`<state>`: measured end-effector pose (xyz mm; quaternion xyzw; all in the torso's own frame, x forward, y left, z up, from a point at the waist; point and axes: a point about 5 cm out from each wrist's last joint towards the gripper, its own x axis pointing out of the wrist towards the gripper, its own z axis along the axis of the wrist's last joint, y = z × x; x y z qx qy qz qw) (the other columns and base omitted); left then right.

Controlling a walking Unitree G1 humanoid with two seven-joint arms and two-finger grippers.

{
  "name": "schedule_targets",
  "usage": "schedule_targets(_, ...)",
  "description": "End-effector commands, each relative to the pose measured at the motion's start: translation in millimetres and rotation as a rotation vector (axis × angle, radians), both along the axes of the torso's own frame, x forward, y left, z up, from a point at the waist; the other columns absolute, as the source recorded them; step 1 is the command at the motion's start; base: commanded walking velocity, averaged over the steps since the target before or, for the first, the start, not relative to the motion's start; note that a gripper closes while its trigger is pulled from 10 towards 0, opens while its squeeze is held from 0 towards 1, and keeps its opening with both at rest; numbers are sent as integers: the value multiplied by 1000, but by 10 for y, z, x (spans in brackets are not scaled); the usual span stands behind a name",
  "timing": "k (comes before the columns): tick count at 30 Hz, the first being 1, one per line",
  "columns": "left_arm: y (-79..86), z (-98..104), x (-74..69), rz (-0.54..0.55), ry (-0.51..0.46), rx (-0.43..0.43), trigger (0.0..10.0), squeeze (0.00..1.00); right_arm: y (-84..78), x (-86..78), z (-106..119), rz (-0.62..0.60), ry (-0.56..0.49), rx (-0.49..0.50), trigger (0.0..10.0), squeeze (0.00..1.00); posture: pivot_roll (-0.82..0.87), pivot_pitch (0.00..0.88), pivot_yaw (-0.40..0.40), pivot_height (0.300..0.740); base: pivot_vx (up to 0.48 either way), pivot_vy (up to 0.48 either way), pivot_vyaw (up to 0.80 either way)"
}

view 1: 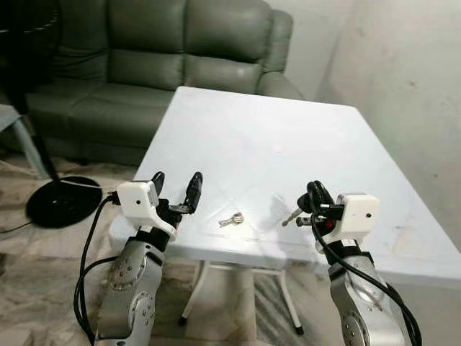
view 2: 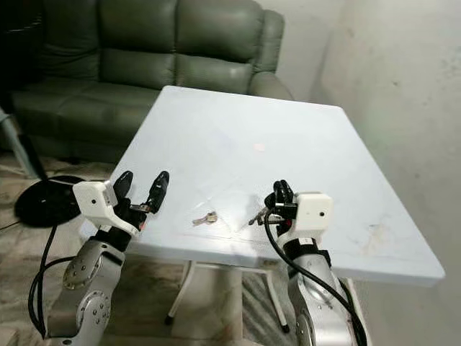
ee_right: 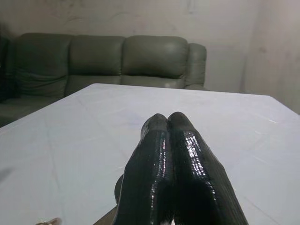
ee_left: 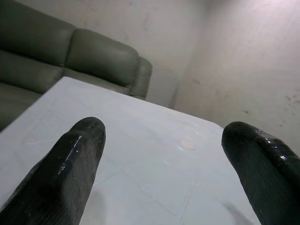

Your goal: Hang keys on a hook

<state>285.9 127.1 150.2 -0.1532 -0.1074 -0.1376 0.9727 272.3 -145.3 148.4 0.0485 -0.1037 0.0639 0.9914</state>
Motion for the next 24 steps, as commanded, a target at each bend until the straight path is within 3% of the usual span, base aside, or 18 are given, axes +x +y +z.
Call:
schedule_targets(1, -24, 4, 10, -4, 0, 12, 10000, 0, -34, 22, 7, -12, 2, -6, 10000, 0, 21, 0, -77, 740, 0, 0, -750)
schedule_targets(11, -52, 23, 8, -23, -14, 25, 10000, 0, -30, 30, 5, -15, 4, -9, 10000, 0, 18, 0, -73, 740, 0, 0, -750)
schedule_targets(16, -68, 25, 6, -34, -15, 10, 10000, 0, -20, 26, 6, -11, 2, -10, 10000, 0, 18, 0, -74, 740, 0, -480, -750)
schedule_targets(20, -87, 20, 13, -34, -4, -27, 10000, 0, -23, 22, 2, -8, 3, -11, 10000, 0, 17, 0, -77, 740, 0, 0, -750)
schedule_targets(24, -85, 17, 10, -23, -6, -4, 10000, 0, -28, 19, -1, -6, 6, -15, 10000, 0, 17, 0, -79, 740, 0, 0, -747)
